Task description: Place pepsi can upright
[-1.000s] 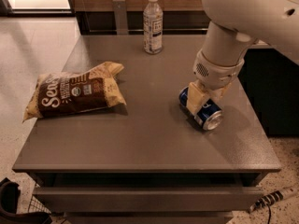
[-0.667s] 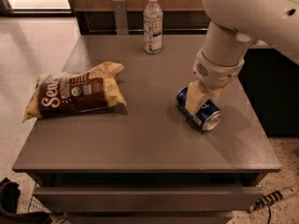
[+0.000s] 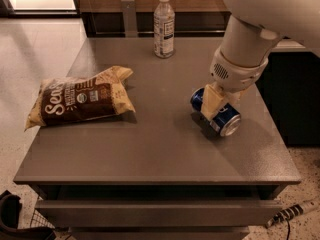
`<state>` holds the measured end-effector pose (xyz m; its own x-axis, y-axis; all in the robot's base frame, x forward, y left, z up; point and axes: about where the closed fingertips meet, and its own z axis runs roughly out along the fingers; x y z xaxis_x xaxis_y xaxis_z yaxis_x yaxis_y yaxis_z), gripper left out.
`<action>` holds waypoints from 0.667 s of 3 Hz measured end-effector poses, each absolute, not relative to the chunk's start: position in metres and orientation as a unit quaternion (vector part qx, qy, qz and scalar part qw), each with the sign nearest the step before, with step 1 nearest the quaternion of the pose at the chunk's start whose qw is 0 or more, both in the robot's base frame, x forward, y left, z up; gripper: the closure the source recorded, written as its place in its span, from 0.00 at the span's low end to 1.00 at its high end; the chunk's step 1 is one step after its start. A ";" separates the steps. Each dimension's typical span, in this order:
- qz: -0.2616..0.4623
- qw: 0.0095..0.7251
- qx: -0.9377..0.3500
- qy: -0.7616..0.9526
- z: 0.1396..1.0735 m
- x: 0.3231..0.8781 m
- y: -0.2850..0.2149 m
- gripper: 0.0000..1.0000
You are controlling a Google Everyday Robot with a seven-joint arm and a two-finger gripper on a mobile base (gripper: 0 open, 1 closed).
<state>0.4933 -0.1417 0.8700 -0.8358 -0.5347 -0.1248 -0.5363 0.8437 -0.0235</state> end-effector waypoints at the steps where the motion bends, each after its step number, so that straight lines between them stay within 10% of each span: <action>1: 0.010 0.096 -0.312 0.945 0.896 0.488 -0.135 1.00; 2: 0.040 0.131 -0.353 0.926 0.915 0.485 -0.128 1.00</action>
Offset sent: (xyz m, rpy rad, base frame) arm -0.0211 0.0306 0.0730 0.2467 -0.1705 0.3794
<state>0.4853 -0.1284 0.9153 -0.7166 -0.6432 -0.2697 -0.6639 0.7476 -0.0187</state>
